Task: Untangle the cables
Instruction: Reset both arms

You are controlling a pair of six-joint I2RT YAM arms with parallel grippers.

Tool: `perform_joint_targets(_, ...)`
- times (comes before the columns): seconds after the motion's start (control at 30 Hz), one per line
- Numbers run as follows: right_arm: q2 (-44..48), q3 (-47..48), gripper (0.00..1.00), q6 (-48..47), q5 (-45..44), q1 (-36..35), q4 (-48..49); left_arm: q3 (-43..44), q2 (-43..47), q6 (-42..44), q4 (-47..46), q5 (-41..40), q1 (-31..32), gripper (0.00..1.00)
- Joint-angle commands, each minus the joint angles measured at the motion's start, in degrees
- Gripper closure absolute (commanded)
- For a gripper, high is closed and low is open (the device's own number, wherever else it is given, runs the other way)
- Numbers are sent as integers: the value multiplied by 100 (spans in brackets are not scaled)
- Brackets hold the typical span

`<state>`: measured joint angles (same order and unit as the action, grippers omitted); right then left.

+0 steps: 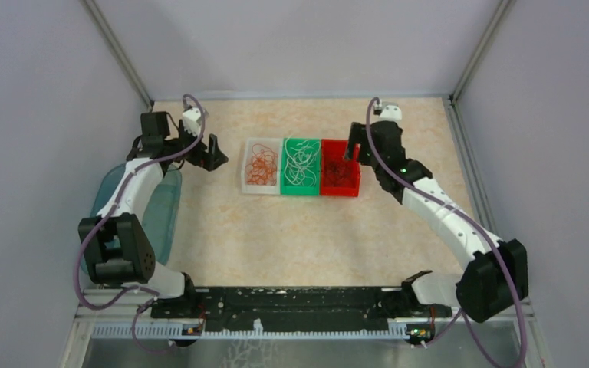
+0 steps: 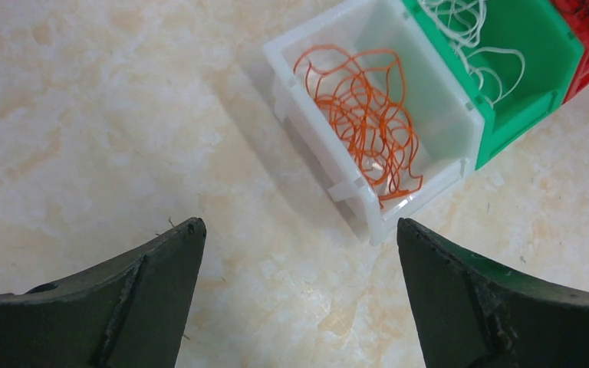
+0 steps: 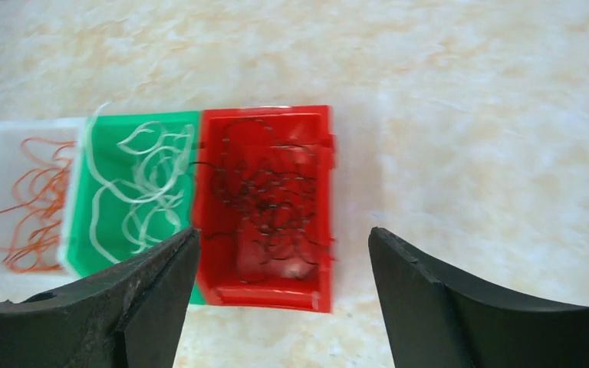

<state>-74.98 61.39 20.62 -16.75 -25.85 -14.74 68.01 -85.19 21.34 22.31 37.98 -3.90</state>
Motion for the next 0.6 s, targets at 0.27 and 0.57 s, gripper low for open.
perform_joint_targets(0.27, 2128, -3144, 2, 614, -1310, 1779, 1749, -1743, -588, -955, -2532, -801, -32, 0)
perform_joint_targets(0.57, 1909, -4822, 1, -504, -2720, 1854, 4789, -3307, -718, -1900, -5492, -907, -32, 0)
